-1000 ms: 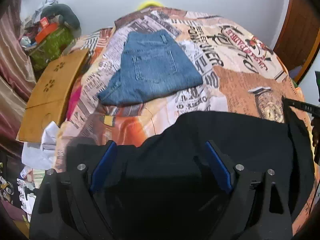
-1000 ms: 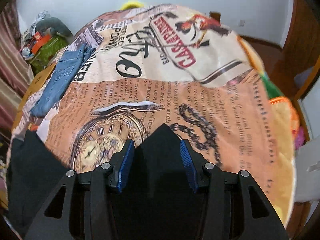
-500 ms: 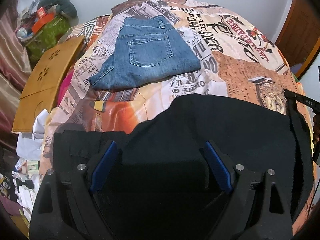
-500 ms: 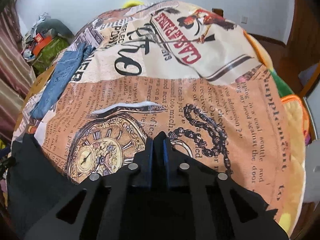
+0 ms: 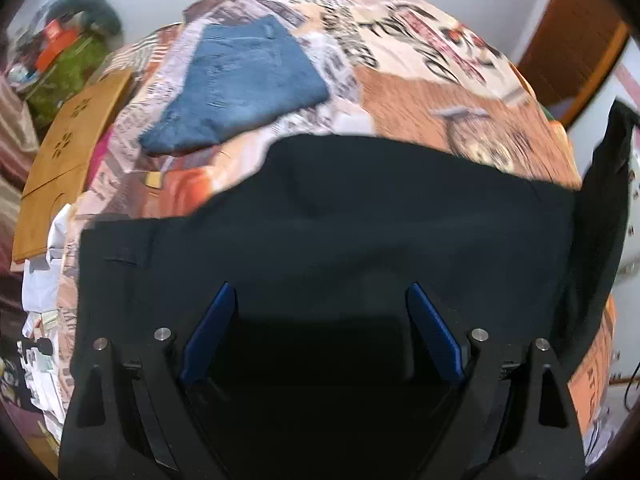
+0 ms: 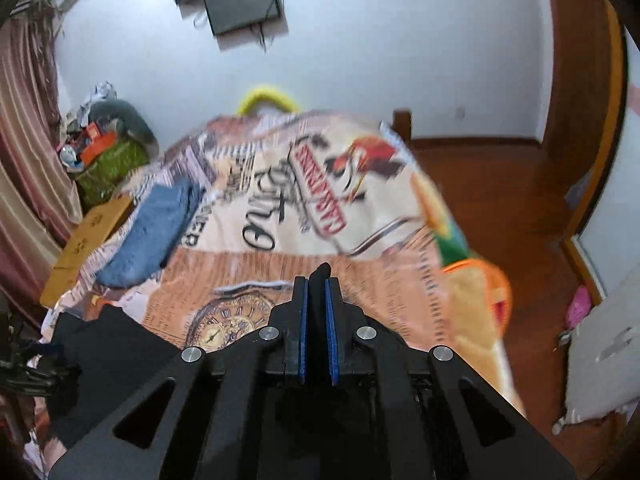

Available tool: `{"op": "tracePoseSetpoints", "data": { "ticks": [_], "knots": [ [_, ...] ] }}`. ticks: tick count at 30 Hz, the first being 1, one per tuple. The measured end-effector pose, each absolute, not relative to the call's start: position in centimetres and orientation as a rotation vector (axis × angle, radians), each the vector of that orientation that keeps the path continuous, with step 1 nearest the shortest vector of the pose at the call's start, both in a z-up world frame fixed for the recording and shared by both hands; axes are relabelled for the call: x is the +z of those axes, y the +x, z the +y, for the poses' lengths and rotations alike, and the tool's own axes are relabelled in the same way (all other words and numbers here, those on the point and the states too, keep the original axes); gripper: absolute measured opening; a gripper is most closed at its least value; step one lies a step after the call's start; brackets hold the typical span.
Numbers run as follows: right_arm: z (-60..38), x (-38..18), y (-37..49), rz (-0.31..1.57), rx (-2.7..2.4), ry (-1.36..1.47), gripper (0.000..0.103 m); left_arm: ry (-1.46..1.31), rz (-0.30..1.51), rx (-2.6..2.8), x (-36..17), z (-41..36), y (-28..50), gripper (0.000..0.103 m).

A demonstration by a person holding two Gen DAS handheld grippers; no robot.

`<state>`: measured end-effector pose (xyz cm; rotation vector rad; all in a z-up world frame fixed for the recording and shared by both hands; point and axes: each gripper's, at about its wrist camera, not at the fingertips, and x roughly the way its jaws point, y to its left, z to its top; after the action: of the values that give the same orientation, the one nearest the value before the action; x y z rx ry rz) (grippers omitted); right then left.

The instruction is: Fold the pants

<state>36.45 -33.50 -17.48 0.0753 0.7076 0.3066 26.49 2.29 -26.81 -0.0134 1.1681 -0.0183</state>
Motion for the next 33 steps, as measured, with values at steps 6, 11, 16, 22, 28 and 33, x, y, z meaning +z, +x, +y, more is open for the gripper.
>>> {"op": "tracePoseSetpoints", "data": {
  "ticks": [6,11,16,22,28,33],
  "knots": [
    [-35.4,-16.2,32.3,0.666,0.302,0.032,0.007,0.043,1.176,-0.064,-27.2,-1.1,24.9,0.091],
    [-37.6,-19.7,30.2,0.738,0.261,0.058,0.007,0.026,1.171,-0.055,-27.3,-2.1,24.4,0.093],
    [-39.8,-24.8,28.0,0.855,0.221,0.102,0.007,-0.006,1.169,-0.04,-27.4,-2.0,24.2,0.095],
    [-40.6,-29.5,25.8,0.954,0.201,0.179,0.007,-0.022,1.162,-0.022,-27.5,-2.1,24.0,0.095],
    [-40.6,-32.0,24.6,1.006,0.186,0.216,0.007,-0.016,1.151,-0.014,-27.5,-2.2,23.7,0.095],
    [-40.8,-32.6,24.0,1.033,0.165,0.218,0.012,-0.019,1.151,-0.018,-27.5,-2.1,23.7,0.095]
  ]
}}
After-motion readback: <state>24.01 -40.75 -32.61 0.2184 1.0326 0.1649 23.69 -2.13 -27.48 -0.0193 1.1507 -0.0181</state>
